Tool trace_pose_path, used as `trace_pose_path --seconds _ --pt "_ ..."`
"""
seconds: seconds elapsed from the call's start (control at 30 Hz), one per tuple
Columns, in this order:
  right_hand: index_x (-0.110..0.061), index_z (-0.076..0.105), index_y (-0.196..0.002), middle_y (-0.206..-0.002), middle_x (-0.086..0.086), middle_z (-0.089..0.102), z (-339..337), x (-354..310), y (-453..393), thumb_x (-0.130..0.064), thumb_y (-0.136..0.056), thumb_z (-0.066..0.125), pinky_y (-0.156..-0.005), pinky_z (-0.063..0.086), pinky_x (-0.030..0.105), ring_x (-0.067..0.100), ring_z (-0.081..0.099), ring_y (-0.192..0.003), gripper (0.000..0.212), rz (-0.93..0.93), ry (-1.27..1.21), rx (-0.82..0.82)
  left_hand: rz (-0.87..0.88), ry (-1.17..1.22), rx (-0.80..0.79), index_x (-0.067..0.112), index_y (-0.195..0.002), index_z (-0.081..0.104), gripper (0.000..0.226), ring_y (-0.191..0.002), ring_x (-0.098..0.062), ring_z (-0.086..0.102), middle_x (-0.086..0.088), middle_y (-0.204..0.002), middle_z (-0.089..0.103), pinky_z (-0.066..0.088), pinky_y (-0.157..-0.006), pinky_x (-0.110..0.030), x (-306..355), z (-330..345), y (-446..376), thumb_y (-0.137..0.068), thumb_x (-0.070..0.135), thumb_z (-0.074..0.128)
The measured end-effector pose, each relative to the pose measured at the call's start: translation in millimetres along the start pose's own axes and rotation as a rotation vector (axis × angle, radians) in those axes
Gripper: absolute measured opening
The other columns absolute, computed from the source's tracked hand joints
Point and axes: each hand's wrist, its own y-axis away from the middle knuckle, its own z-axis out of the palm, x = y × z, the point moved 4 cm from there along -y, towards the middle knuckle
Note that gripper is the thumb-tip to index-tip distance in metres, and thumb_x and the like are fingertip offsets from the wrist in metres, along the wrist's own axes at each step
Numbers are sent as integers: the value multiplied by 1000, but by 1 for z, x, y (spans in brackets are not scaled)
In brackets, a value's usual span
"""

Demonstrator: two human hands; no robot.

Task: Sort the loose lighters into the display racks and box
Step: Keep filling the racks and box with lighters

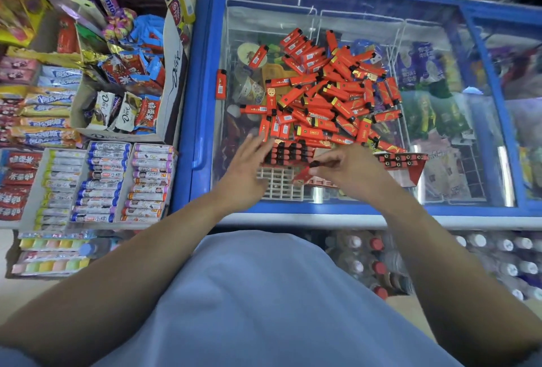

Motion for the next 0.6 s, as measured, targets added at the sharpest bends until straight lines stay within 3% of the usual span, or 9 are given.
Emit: trace_pose_path --seconds 0.07,0.17,0.3,0.43,0.5,0.6 --pt "-20 77 -115 -116 -3 74 11 2 -9 -33 -96 70 -94 52 28 12 67 -101 25 -57 174 3 23 -302 -140 26 -163 -10 102 -153 -19 -29 7 -168 -26 -6 -127 -47 -7 16 0 -91 8 61" --pt "-30 74 -118 -115 -4 73 28 2 -21 -38 -98 65 -92 55 42 20 67 -104 24 -80 289 102 9 -414 -227 29 -158 -27 110 -149 -24 -37 9 -162 -40 -11 -125 -53 -9 23 0 -92 17 61" --pt "-24 72 -109 -92 -3 75 43 1 -26 -31 -97 68 -77 52 32 18 69 -85 15 -81 261 180 -19 -430 -251 28 -157 -28 112 -150 -25 -35 10 -161 -41 -11 -125 -54 -10 22 -1 -94 28 64" --pt "-24 72 -111 -99 -6 75 48 2 -26 -31 -99 65 -61 34 21 13 67 -91 16 -63 284 193 -23 -406 -252 30 -156 -30 114 -151 -25 -34 11 -159 -43 -10 -125 -53 -11 24 0 -94 29 66" --pt "-28 73 -116 -110 -10 74 47 -1 -23 -36 -100 63 -64 31 22 11 65 -99 21 -80 330 216 -23 -399 -251 30 -156 -30 114 -150 -25 -34 12 -159 -44 -10 -125 -53 -11 24 0 -94 31 66" --pt "-34 71 -121 -119 -13 71 46 -6 -22 -42 -101 59 -72 38 24 10 64 -107 25 -108 395 205 -18 -387 -251 31 -155 -31 114 -150 -24 -35 13 -158 -44 -10 -125 -53 -12 25 0 -94 32 66"
